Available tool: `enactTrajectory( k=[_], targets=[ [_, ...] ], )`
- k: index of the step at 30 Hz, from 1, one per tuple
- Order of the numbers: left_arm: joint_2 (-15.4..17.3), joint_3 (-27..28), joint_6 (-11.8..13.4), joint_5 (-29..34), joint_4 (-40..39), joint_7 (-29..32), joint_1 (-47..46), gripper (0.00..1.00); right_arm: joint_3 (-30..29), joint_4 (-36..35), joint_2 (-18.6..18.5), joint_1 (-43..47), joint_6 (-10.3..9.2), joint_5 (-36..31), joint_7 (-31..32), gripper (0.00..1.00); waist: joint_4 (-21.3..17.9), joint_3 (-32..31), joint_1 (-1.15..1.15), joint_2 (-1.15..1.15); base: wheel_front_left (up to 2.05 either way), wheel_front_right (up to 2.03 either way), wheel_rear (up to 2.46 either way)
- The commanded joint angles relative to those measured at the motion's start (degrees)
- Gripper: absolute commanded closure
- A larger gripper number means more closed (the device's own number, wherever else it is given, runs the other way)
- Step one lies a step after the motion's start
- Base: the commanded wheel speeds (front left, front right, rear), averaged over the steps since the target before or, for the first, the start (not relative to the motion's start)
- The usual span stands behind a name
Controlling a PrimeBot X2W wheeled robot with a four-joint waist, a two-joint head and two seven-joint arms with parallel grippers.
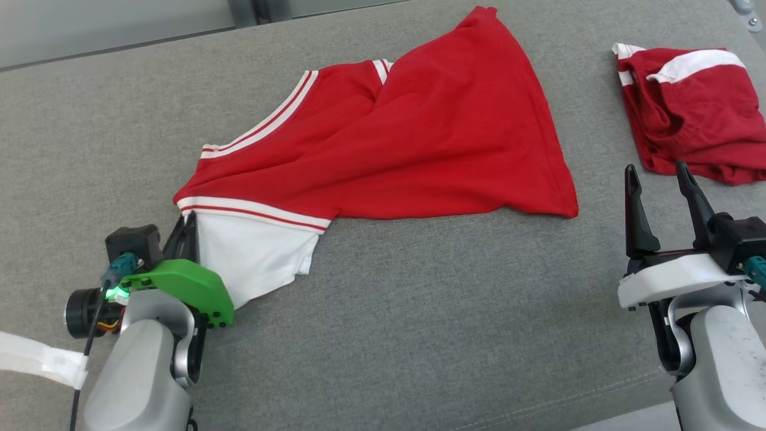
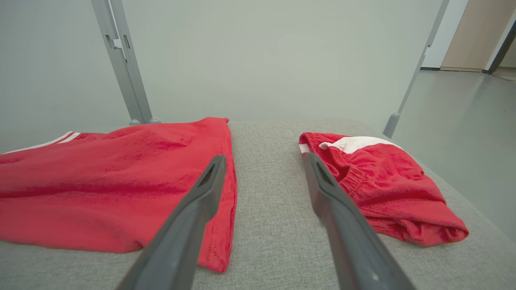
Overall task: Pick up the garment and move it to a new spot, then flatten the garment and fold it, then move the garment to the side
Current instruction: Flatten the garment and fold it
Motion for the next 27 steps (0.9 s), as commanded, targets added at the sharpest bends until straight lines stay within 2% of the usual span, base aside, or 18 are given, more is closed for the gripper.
enactTrajectory(
  k=[1,6,12,17,18,19,20,27],
  targets=[
    [1.36,0.94,0.61,-0.54,-0.79,0.26,1.14,1.00,-0.19,-0.36,-0.03,0.50,-0.08,-0.09,-0.11,0.00,1.15,-0.35,0.00,0.00,0.00,0.00,0.00],
    [2.62,1.90,1.13,-1.30,-3.32,0.19,2.68,1.00,-0.74,0.25,0.00,0.17,-0.08,-0.27,-0.13,0.00,2.04,-0.23,0.00,0.00,0.00,0.00,0.00],
    [1.80,1.01,0.57,-1.66,-5.67,-0.06,3.21,1.00,-1.36,1.07,0.27,-0.27,-0.08,-0.02,-0.17,0.00,2.36,-0.35,0.00,0.00,0.00,0.00,0.00],
    [2.13,0.94,1.19,-1.64,-7.11,-0.25,2.46,1.00,-1.37,1.36,0.78,-0.24,-0.08,0.02,-0.21,0.00,1.96,-0.58,0.00,0.00,0.00,0.00,0.00],
    [2.26,1.03,1.32,-1.62,-7.41,-0.48,2.36,0.86,-1.41,1.40,0.88,-0.18,-0.08,0.01,-0.21,0.00,1.86,-0.62,0.00,0.00,0.00,0.00,0.00],
    [2.37,1.11,1.47,-1.70,-7.52,-0.54,2.38,0.52,-1.44,1.44,1.00,-0.10,-0.08,0.02,-0.21,0.00,1.74,-0.68,0.00,0.00,0.00,0.00,0.00],
    [2.50,1.27,1.66,-1.81,-7.65,-0.72,2.46,0.00,-1.47,1.50,1.05,-0.01,-0.08,0.04,-0.22,0.00,1.62,-0.74,0.00,0.00,0.00,0.00,0.00],
    [3.67,2.61,2.02,-2.99,-9.46,-2.34,5.66,0.00,-2.16,1.50,1.46,1.01,-0.08,0.10,-0.21,0.00,1.50,-1.42,0.00,0.00,0.00,0.00,0.00]
  ],
)
